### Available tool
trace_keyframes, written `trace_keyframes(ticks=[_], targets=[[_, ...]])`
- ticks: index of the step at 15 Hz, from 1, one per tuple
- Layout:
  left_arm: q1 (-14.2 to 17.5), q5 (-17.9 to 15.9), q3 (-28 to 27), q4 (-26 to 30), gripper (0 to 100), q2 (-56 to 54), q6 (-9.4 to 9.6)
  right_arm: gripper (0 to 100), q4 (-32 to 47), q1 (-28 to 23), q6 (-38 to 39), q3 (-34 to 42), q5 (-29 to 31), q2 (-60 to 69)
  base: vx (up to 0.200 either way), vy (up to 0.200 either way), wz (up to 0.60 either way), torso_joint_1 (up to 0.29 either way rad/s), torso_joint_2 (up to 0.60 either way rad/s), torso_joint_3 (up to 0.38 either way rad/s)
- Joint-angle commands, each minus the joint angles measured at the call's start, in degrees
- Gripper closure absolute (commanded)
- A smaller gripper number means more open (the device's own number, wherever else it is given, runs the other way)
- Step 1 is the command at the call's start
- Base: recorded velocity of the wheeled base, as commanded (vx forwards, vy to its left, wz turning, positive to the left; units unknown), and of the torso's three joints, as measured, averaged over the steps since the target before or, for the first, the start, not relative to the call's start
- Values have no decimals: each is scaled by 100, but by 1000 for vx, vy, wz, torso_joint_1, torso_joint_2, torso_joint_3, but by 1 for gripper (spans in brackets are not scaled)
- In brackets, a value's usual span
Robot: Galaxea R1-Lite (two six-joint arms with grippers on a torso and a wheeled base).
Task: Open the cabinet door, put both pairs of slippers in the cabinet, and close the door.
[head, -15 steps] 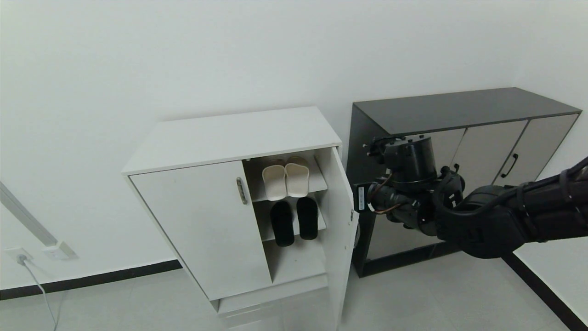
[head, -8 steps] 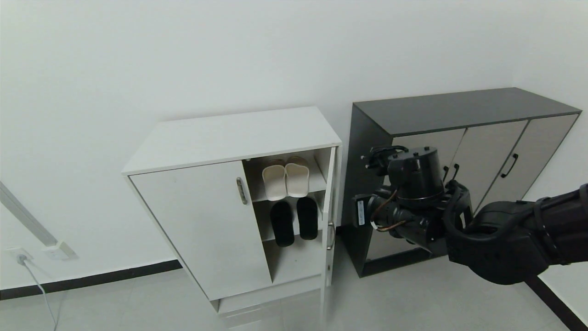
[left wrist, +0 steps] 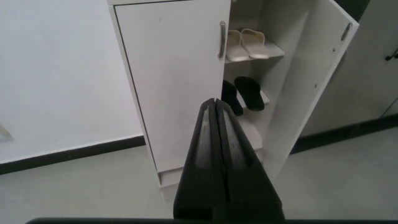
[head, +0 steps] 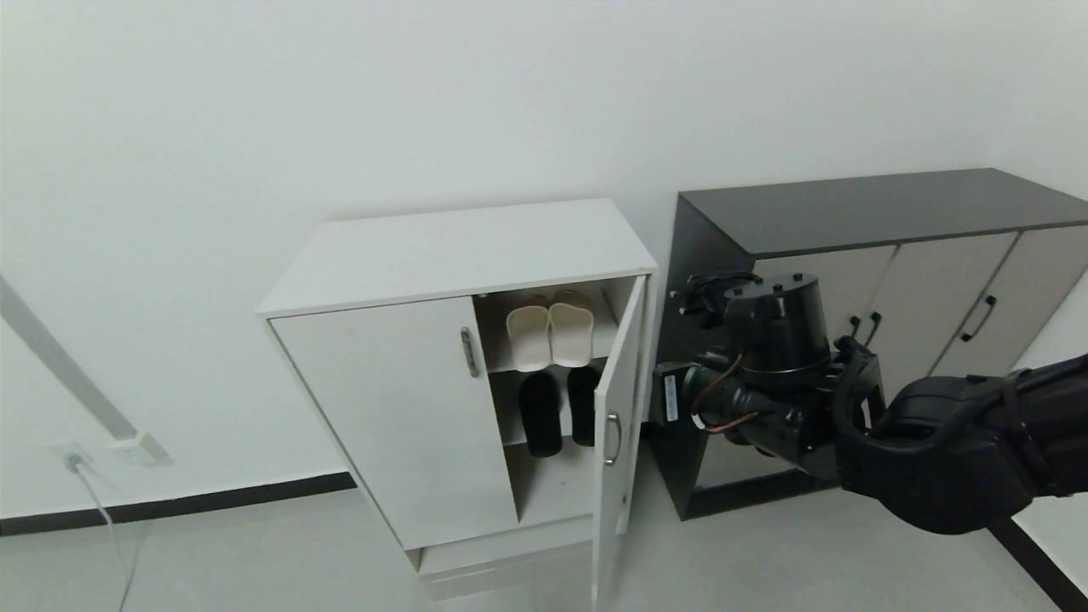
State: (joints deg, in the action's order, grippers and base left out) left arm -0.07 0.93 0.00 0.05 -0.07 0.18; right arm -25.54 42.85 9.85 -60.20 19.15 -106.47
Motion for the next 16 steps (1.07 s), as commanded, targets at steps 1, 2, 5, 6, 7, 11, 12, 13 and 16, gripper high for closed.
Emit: trace_keyframes(ticks=[1,2,5,6,7,11,12,13,16], targets=[[-1,4,0,4,100,7,-1,100,-12,4,-18,131,-184,144,0,0,600,17,2,-2],[-1,4,0,4,100,7,-1,100,-21,4,-80,166,-201,171,0,0,600,2,2,-2],[-1,-14,0,4,100,7,17,100,-188,-5,-203,298,-184,241,0,0,0,0,0,0],[-1,-14,0,4,100,7,8,100,-197,-22,-291,360,-149,294,0,0,0,0,0,0],[-1,-14,0,4,100,7,8,100,-188,-40,-361,456,-149,364,0,0,0,0,0,0],[-1,-14,0,4,100,7,8,100,-171,-365,-721,931,-131,601,0,0,0,0,0,0],[-1,-14,0,4,100,7,8,100,-144,-383,-730,1089,-113,760,0,0,0,0,0,0],[-1,-14,0,4,100,7,8,100,-127,-409,-765,1247,-105,935,0,0,0,0,0,0],[-1,-14,0,4,100,7,8,100,58,-523,-950,1748,-105,1331,67,0,0,1,1,1]])
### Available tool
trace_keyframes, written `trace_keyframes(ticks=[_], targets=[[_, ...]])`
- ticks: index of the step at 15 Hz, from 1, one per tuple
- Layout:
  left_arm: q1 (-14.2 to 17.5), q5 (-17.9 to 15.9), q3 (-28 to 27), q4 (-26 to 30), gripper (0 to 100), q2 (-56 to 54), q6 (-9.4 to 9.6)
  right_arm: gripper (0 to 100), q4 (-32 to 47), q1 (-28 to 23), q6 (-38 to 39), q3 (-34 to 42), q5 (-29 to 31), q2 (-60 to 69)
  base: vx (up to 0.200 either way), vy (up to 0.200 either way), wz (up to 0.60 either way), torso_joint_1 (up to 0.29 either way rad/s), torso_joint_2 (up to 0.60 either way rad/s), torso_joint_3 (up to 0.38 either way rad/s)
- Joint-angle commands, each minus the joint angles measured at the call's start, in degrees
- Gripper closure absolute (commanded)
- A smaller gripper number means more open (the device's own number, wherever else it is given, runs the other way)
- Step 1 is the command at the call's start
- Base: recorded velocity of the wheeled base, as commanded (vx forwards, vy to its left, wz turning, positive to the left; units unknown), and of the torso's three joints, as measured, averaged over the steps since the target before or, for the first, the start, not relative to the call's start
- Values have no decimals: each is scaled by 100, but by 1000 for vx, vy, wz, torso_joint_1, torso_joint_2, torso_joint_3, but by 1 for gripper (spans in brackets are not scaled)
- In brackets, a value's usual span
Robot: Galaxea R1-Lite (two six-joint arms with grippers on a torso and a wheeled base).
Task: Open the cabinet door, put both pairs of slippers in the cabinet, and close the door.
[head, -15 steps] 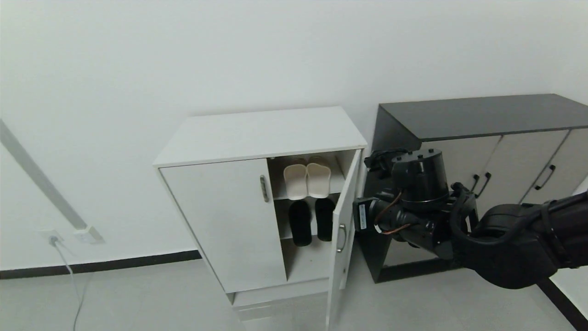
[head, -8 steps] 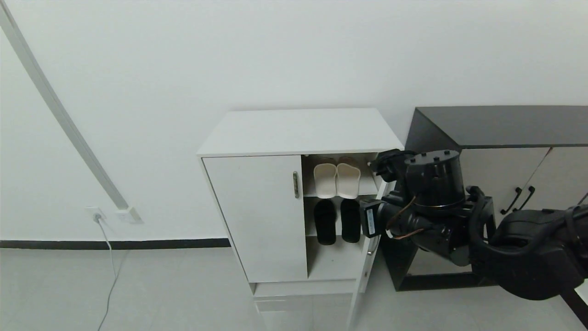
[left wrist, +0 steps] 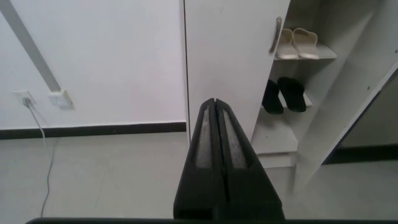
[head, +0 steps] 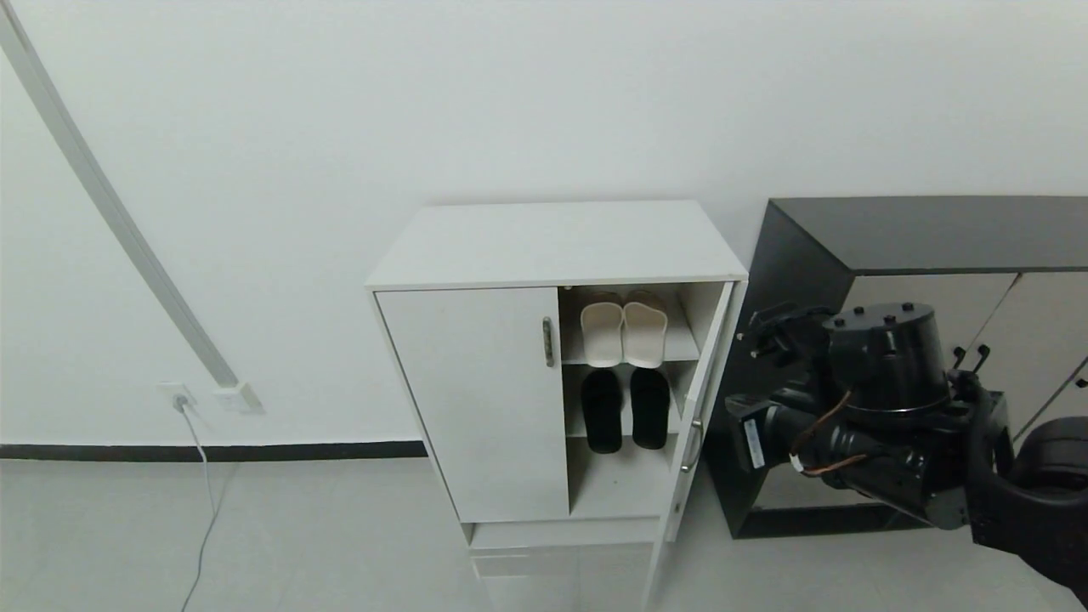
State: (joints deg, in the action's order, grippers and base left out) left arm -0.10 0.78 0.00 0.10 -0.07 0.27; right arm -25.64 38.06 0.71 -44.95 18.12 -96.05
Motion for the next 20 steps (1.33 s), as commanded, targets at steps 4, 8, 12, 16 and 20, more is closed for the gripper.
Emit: trace_keyframes(ticks=[4,8,12,16,20], targets=[[1,-8,0,-1,100,7,0,100,94,-44,8,645,-27,130,200,0,0,-5,0,2],[1,1,0,-1,100,7,0,100,24,-18,44,619,-54,-63,50,0,0,3,4,1],[1,10,0,-1,100,7,-9,100,-539,-18,35,540,-54,-485,0,0,0,0,0,0],[1,10,0,-1,100,7,-9,100,-908,-18,105,197,-54,-1135,0,0,0,0,0,0],[1,10,0,-1,100,7,-9,100,-934,-18,316,-304,-54,-1584,0,0,0,0,0,0]])
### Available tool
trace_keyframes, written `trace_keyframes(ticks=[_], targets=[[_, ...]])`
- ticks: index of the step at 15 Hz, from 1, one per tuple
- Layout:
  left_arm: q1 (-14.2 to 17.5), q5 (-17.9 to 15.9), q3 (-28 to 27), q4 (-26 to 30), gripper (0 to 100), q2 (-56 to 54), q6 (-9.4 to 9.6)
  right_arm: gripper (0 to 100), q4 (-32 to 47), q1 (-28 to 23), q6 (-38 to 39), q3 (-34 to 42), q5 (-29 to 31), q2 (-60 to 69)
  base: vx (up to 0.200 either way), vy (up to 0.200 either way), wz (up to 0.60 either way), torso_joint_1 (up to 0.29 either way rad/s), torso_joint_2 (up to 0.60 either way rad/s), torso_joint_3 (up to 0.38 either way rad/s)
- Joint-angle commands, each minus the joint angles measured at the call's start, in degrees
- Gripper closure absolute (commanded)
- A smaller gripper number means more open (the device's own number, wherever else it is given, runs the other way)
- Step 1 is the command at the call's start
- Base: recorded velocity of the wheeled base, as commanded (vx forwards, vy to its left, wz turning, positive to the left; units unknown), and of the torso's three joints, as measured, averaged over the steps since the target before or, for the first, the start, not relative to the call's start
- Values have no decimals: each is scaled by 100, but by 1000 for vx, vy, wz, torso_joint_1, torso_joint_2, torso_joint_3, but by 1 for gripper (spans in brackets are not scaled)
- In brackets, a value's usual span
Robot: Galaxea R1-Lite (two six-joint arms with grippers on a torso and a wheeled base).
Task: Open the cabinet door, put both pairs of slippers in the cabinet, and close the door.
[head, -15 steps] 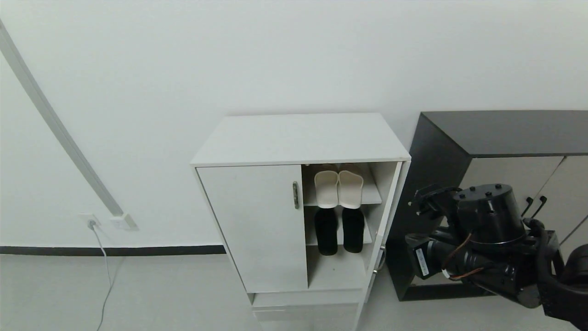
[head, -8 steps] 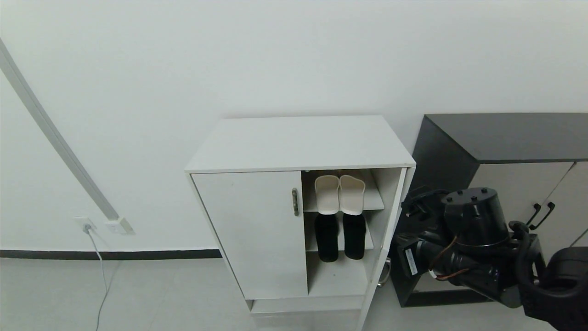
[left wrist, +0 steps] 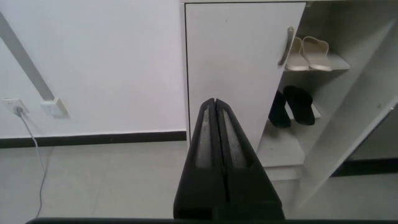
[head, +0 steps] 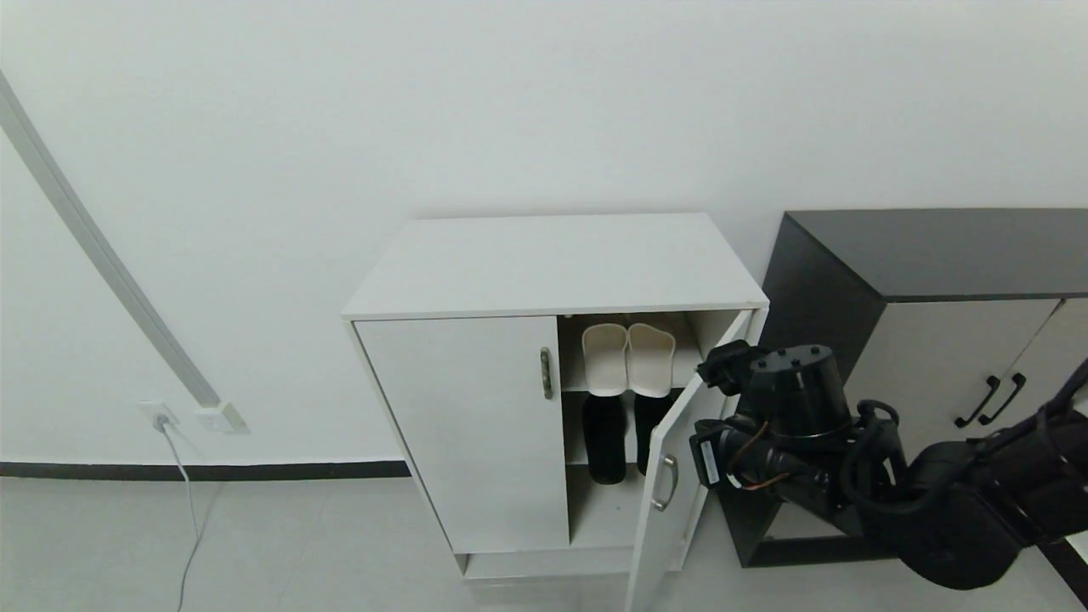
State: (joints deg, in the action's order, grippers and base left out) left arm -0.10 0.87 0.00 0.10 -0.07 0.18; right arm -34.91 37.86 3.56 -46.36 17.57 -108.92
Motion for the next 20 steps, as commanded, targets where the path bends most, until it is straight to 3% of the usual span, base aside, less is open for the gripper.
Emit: trace_keyframes(ticks=[1,20], targets=[[1,1,0,-1,100,7,-1,100,-15,10,75,-321,-8,-428,0,0,0,0,0,0],[1,10,0,-1,100,7,-1,100,-886,-280,250,-2334,1,-2458,0,0,0,0,0,0]])
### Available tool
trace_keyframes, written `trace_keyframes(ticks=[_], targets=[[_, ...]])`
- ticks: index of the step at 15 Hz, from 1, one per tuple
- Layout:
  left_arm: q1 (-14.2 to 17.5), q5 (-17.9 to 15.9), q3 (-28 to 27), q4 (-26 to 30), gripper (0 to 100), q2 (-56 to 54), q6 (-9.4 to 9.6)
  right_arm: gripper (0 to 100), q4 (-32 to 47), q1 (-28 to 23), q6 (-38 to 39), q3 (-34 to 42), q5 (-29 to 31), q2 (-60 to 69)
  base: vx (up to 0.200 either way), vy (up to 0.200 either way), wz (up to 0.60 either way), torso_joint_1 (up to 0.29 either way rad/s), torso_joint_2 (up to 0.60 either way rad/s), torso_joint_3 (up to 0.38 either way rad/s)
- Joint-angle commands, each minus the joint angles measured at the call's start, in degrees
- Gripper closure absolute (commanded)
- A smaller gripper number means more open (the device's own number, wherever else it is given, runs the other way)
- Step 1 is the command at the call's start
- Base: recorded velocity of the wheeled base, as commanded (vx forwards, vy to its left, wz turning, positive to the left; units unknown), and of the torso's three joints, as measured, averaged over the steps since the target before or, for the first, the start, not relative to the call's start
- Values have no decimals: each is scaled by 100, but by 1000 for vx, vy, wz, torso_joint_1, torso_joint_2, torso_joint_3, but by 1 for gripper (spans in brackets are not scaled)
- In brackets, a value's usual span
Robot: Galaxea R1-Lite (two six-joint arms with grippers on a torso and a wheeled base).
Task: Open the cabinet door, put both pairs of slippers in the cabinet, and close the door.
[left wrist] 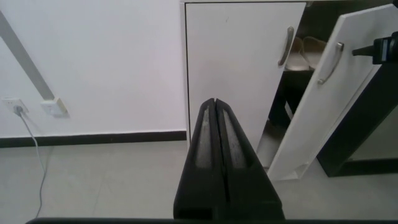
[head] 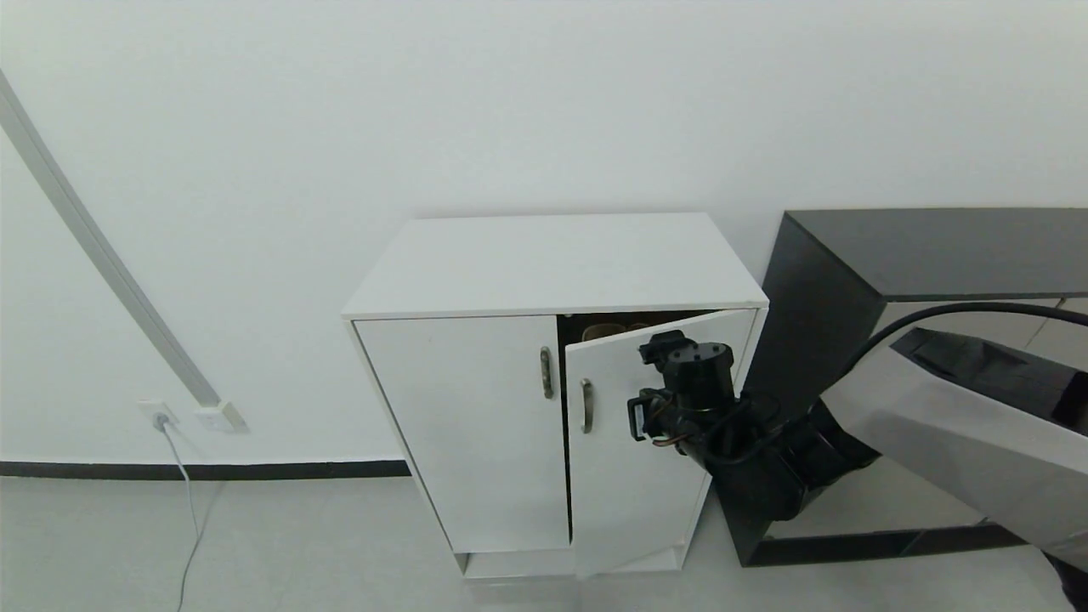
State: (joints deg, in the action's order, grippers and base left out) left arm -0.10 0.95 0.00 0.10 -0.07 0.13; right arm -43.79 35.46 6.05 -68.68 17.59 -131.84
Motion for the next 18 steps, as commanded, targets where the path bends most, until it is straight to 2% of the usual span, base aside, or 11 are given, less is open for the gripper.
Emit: trace_keyframes(ticks=[1,7,18], targets=[[1,2,0,-1,100,7,-5,100,-33,-66,2,-172,-1,-219,0,0,0,0,0,0],[1,2,0,-1,100,7,-5,100,-394,-119,2,-523,-1,-571,0,0,0,0,0,0],[1,2,0,-1,100,7,-5,100,-464,-242,-7,-813,-1,-711,0,0,0,0,0,0]])
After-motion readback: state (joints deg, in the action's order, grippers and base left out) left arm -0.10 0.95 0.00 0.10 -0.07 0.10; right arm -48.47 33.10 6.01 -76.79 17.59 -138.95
